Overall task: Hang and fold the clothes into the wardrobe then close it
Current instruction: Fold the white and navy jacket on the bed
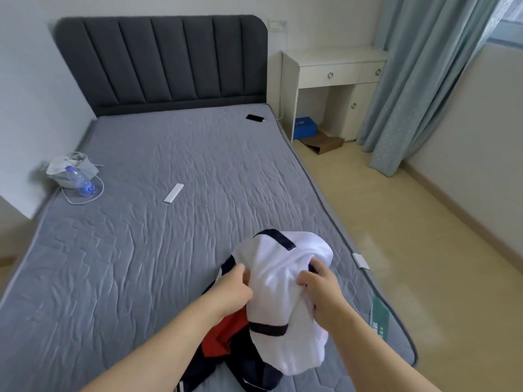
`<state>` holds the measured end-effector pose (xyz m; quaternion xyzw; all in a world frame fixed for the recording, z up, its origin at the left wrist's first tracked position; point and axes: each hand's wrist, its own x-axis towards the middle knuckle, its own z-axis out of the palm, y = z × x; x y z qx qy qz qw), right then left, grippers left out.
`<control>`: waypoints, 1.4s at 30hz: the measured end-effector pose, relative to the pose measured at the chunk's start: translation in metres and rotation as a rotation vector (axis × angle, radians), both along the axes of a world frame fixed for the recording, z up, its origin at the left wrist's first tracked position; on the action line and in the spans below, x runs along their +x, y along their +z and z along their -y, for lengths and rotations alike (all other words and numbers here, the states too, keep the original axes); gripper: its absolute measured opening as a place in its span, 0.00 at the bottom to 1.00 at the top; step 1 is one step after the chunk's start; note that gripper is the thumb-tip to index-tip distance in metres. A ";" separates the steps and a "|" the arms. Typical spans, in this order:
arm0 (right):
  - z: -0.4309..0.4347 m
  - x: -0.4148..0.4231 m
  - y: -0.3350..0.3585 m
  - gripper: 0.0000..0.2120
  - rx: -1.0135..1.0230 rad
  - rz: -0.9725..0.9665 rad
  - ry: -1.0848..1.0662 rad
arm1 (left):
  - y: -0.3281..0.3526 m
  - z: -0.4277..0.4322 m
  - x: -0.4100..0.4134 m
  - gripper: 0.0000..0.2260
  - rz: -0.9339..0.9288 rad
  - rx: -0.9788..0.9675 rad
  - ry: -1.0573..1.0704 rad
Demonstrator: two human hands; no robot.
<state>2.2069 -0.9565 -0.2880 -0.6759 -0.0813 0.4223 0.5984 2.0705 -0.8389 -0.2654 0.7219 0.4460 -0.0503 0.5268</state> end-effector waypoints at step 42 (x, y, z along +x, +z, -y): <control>-0.070 -0.024 0.034 0.27 0.098 -0.303 0.092 | 0.095 -0.040 -0.041 0.12 0.937 -0.656 0.693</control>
